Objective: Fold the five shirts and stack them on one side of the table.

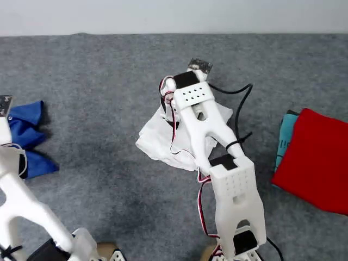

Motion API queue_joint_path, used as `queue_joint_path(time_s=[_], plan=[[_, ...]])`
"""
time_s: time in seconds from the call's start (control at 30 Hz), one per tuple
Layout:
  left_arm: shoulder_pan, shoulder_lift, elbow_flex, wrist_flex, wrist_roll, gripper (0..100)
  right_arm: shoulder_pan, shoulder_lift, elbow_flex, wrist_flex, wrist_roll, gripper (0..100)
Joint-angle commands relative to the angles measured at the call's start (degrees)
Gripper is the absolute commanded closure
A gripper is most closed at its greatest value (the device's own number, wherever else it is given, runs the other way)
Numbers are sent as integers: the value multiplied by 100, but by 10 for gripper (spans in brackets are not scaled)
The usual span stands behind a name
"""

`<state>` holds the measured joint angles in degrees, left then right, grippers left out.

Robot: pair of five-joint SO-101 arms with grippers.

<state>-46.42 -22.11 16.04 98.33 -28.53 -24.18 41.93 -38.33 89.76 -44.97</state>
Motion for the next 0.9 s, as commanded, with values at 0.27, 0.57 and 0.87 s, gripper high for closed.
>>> queue_joint_path(time_s=[0.27,0.57,0.87], plan=[[35,-158,-22,35,18,994,549,998,-26,-1033,-211,509],[44,-176,-22,35,26,994,523,1235,-325,-840,255,998],[44,-176,-22,35,35,994,567,769,-615,347,879,990]])
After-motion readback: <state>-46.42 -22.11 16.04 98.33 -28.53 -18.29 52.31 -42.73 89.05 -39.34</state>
